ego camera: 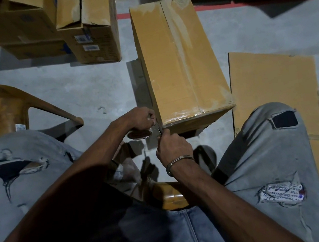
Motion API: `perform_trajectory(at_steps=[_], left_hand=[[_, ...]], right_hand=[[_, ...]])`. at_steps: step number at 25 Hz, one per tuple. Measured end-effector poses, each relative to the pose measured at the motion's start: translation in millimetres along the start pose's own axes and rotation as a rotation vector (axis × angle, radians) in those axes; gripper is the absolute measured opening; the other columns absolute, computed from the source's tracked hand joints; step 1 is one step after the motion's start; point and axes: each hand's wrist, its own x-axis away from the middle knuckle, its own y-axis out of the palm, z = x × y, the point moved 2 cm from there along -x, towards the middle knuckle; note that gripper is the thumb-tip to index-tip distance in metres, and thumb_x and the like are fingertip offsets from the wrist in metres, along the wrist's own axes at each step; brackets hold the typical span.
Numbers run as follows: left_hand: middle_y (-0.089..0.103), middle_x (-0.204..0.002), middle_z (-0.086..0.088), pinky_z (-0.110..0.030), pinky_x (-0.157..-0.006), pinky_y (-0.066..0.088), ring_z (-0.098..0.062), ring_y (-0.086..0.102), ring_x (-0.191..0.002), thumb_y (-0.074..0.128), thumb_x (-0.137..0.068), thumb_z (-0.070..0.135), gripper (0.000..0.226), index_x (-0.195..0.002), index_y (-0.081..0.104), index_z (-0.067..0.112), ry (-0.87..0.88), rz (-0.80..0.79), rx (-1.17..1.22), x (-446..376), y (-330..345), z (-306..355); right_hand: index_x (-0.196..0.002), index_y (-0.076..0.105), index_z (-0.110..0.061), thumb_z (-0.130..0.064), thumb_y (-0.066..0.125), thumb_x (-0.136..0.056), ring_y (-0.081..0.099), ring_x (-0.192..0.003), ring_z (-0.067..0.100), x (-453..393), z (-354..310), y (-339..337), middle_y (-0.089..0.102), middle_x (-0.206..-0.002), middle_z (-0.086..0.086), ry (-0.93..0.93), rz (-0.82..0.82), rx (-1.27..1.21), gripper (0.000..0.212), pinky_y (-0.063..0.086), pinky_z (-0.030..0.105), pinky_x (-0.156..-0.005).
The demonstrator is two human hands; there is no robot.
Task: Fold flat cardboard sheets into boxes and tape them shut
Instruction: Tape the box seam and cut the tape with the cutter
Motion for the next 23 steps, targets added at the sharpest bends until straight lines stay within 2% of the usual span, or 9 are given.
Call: perform_trajectory(at_steps=[3, 7, 11, 15, 17, 20, 23], left_hand=[[0.071, -0.113, -0.004, -0.027, -0.075, 0.036, -0.018, 0.057, -0.091, 0.060, -0.099, 0.018, 0.015, -0.106, 0.072, 0.013, 0.020, 0.012, -0.005, 0, 0, 0], [0.073, -0.112, -0.005, -0.026, -0.073, 0.035, -0.017, 0.056, -0.089, 0.061, -0.100, 0.016, 0.014, -0.107, 0.073, 0.011, 0.036, 0.020, -0.011, 0, 0, 1], [0.073, -0.112, -0.006, -0.027, -0.074, 0.035, -0.018, 0.056, -0.088, 0.061, -0.100, 0.015, 0.014, -0.105, 0.074, 0.011, 0.022, 0.026, -0.009, 0, -2, 1], [0.073, -0.113, -0.006, -0.029, -0.078, 0.039, -0.019, 0.057, -0.089, 0.061, -0.099, 0.016, 0.010, -0.096, 0.070, 0.020, -0.032, 0.040, -0.021, 2, -8, -7], [0.072, -0.113, -0.006, -0.032, -0.079, 0.042, -0.021, 0.058, -0.091, 0.064, -0.099, 0.019, 0.008, -0.092, 0.066, 0.023, -0.060, 0.048, -0.016, 3, -11, -11], [0.072, -0.113, -0.008, -0.034, -0.079, 0.045, -0.025, 0.061, -0.095, 0.066, -0.097, 0.023, 0.003, -0.095, 0.066, 0.022, -0.103, 0.088, -0.005, 4, -24, -19], [0.072, -0.117, -0.008, -0.036, -0.081, 0.047, -0.027, 0.062, -0.100, 0.067, -0.097, 0.026, 0.009, -0.102, 0.070, 0.019, -0.183, 0.180, 0.030, 6, -39, -30]], right_hand=[[-0.130, 0.049, -0.006, -0.025, 0.054, -0.102, 0.061, -0.119, 0.039, -2, 1, -4, 0.063, -0.128, 0.018, 0.017, -0.022, -0.005, 0.034, 0.049, 0.041, -0.085], [-0.128, 0.050, -0.007, -0.027, 0.059, -0.100, 0.062, -0.117, 0.036, 6, 4, 0, 0.064, -0.126, 0.017, 0.025, -0.051, -0.006, 0.036, 0.046, 0.038, -0.081], [-0.130, 0.054, -0.007, -0.025, 0.060, -0.100, 0.061, -0.119, 0.034, -1, 6, 4, 0.063, -0.130, 0.015, 0.053, -0.094, 0.012, 0.036, 0.051, 0.040, -0.087], [-0.134, 0.055, -0.009, -0.033, 0.059, -0.101, 0.062, -0.118, 0.034, 15, 13, 4, 0.063, -0.129, 0.014, 0.037, -0.166, 0.028, 0.041, 0.049, 0.039, -0.085], [-0.128, 0.051, -0.010, -0.028, 0.055, -0.102, 0.065, -0.110, 0.038, 16, 21, -5, 0.065, -0.120, 0.017, -0.033, -0.155, -0.025, 0.032, 0.046, 0.039, -0.080], [-0.119, 0.048, -0.011, -0.022, 0.051, -0.103, 0.065, -0.091, 0.037, 3, 35, -25, 0.064, -0.100, 0.014, -0.109, -0.076, -0.209, 0.020, 0.049, 0.038, -0.074], [-0.109, 0.045, -0.012, -0.023, 0.048, -0.102, 0.064, -0.083, 0.038, -30, 44, -37, 0.061, -0.088, 0.011, -0.061, 0.137, -0.292, 0.013, 0.048, 0.039, -0.067]])
